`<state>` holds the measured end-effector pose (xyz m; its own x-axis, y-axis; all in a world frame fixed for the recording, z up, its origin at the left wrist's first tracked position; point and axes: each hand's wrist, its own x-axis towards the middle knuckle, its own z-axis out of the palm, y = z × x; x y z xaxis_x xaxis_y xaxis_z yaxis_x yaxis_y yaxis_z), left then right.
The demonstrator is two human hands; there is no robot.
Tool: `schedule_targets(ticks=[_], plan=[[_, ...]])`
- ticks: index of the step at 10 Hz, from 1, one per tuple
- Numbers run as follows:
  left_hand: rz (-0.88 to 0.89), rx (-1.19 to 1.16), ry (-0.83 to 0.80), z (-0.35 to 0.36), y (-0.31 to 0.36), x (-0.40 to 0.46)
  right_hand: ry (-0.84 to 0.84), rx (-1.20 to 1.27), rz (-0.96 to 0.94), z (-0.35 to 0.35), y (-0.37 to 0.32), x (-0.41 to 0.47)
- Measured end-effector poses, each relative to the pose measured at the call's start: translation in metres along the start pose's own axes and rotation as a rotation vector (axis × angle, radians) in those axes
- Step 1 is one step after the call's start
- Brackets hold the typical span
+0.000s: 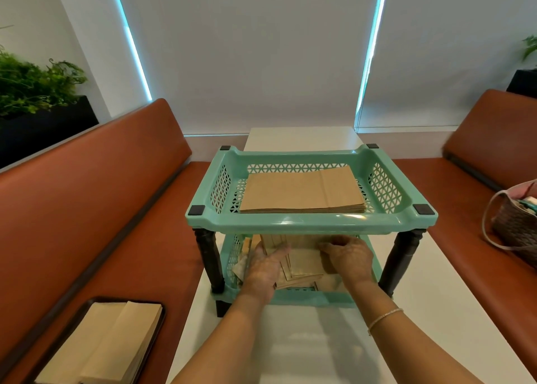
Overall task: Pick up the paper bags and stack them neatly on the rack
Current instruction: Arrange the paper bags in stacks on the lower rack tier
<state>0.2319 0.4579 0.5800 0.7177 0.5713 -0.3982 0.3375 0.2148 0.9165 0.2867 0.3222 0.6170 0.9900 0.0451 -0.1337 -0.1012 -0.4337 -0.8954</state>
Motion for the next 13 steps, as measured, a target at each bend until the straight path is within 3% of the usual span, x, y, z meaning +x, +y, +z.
schedule_targets(ticks=[2, 3, 5, 9, 11, 12, 13], plan=[[0.01, -0.007, -0.035, -0.002, 0.002, -0.004, -0.022, -0.064, 0.0, 0.004, 0.004, 0.003], [0.021, -0.008, -0.064, -0.005, 0.005, -0.004, -0.069, 0.015, 0.055, 0.003, 0.005, 0.006], [-0.046, -0.048, -0.052, -0.009, 0.006, -0.004, 0.021, 0.049, 0.105, -0.002, 0.005, 0.014], [-0.082, -0.082, -0.103, 0.005, 0.006, -0.013, -0.272, -0.055, 0.107, 0.017, 0.01, -0.003], [0.068, -0.058, -0.111, 0.013, -0.004, -0.013, -0.352, -0.199, 0.014, 0.02, -0.001, -0.012], [0.112, -0.141, -0.074, 0.012, -0.006, -0.013, -0.375, 0.023, 0.069, 0.015, 0.003, -0.012], [0.079, -0.275, 0.001, 0.013, -0.007, -0.011, -0.393, 0.405, 0.198, 0.014, 0.009, -0.014]])
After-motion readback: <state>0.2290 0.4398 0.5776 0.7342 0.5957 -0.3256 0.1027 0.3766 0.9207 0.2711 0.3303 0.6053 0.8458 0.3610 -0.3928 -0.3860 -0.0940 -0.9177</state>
